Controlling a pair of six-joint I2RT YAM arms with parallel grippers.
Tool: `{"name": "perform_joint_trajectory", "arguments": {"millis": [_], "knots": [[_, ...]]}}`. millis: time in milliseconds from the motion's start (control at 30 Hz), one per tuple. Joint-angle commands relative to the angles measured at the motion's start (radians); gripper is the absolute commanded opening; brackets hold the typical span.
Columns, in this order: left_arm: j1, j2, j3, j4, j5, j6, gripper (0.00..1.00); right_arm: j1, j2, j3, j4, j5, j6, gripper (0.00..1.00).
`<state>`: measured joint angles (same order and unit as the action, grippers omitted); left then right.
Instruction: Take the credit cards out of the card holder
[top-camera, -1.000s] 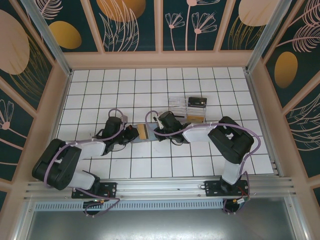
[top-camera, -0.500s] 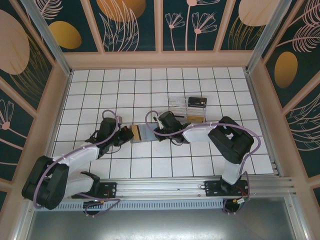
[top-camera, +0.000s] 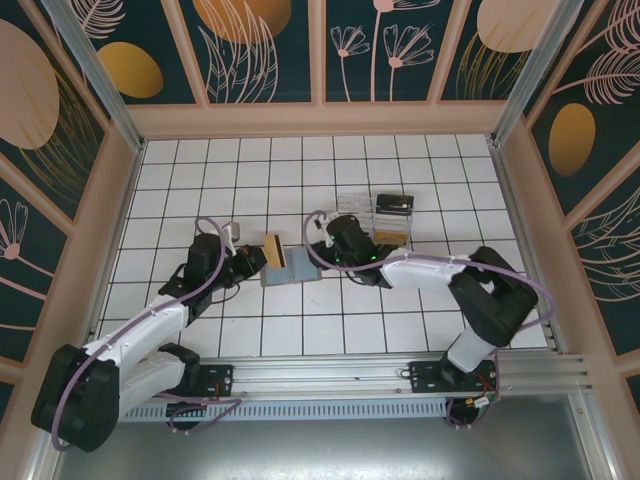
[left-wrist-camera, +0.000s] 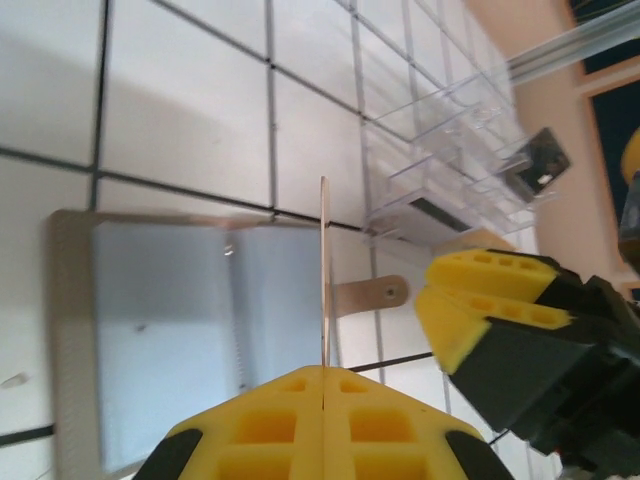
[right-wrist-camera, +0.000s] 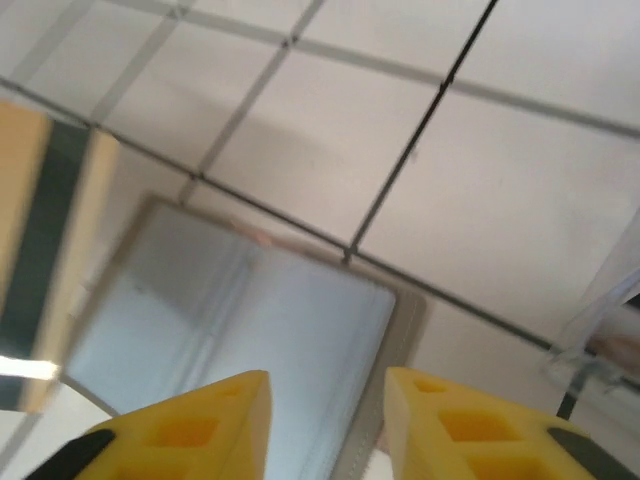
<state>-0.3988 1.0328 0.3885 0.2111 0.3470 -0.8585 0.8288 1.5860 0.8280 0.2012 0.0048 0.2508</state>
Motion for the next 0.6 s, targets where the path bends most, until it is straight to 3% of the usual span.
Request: {"name": "perform_joint_trajectory", "arguments": {"millis": [0, 67, 233, 333, 567], "knots": [[0.006, 0.003, -0.003, 0.157, 0.073, 0.019, 0.00, -0.078, -0.097, -0.047, 0.089, -0.172, 0.072, 0.42], [0.006, 0.027, -0.003, 0.236, 0.123, 0.012, 0.00, -0.117, -0.133, -0.081, 0.157, -0.273, 0.120, 0.47], [0.006, 0.098, -0.012, 0.410, 0.217, -0.024, 0.00, -0.184, -0.151, -0.120, 0.311, -0.516, 0.220, 0.46], [0.005, 0.121, -0.023, 0.508, 0.264, -0.059, 0.00, -0.195, -0.131, -0.110, 0.356, -0.584, 0.264, 0.44], [0.006, 0.121, -0.030, 0.544, 0.293, -0.068, 0.00, -0.216, -0.063, -0.112, 0.470, -0.687, 0.365, 0.40]]}}
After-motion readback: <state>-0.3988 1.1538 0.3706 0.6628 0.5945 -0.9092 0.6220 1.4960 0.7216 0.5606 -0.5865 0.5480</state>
